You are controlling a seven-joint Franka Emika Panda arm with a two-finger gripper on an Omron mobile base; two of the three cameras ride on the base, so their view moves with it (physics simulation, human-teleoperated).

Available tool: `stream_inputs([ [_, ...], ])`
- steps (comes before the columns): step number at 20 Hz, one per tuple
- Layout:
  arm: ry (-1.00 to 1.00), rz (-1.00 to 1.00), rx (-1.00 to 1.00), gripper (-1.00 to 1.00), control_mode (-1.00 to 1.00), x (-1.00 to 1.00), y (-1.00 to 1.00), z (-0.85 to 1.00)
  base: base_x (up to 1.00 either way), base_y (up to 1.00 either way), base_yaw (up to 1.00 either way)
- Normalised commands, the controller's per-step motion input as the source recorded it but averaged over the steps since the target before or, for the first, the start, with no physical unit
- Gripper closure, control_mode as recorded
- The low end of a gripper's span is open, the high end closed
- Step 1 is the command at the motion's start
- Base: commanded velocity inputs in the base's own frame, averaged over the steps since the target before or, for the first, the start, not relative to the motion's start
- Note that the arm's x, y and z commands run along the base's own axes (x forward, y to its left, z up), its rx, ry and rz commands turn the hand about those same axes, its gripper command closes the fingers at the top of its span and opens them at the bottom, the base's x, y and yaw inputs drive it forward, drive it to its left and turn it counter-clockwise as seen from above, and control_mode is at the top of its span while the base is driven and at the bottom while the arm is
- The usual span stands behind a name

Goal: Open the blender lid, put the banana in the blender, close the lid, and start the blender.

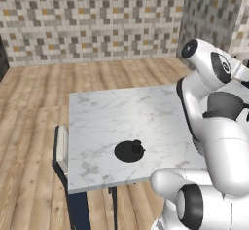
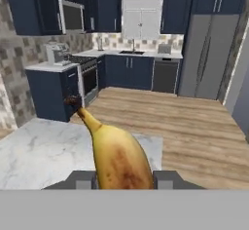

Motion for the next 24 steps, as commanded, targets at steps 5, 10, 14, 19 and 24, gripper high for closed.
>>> stream_inputs([
  [5,0.00,-0.15,0.00,1.00,-1.00,0.00,-0.52,-0.17,0.00,0.00,0.00],
  [10,0.00,-0.08,0.00,1.00,-1.00,-0.01,-0.50,-0.21,0.00,0.00,0.00],
  [14,0.00,-0.04,0.00,1.00,-1.00,-0.05,-0.42,-0.28,0.00,0.00,0.00],
  [19,0.00,-0.01,0.00,1.00,-1.00,-0.09,-0.17,-0.43,0.00,0.00,0.00],
  [24,0.01,0.00,-0.05,1.00,-1.00,0.00,0.00,-0.50,0.00,0.00,0.00],
])
